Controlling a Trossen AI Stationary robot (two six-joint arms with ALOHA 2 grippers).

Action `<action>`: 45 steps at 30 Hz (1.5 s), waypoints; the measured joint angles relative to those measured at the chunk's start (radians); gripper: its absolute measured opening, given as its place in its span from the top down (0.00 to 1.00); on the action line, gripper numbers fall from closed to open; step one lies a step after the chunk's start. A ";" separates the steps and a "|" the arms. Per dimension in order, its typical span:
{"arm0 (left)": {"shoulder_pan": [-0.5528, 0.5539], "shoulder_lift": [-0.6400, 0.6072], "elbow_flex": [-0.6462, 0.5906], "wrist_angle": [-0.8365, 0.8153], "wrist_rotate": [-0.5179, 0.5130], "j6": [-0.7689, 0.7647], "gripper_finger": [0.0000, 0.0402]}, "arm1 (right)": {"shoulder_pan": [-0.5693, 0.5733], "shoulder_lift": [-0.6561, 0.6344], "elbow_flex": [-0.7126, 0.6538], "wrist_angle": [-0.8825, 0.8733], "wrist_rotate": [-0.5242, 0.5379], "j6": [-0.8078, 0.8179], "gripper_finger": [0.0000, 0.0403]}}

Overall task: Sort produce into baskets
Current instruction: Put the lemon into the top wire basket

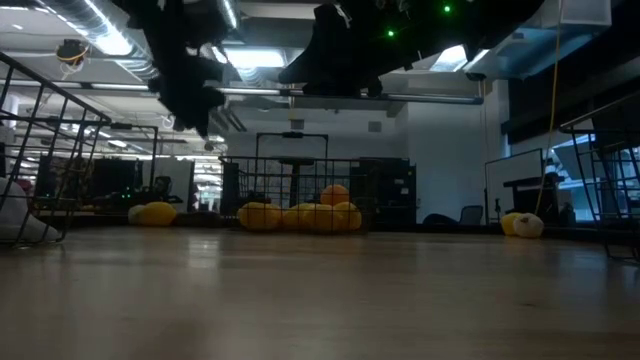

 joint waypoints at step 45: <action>0.290 0.366 -0.001 -0.058 0.097 0.064 0.34 | 0.000 0.000 0.000 -0.061 0.000 0.000 0.23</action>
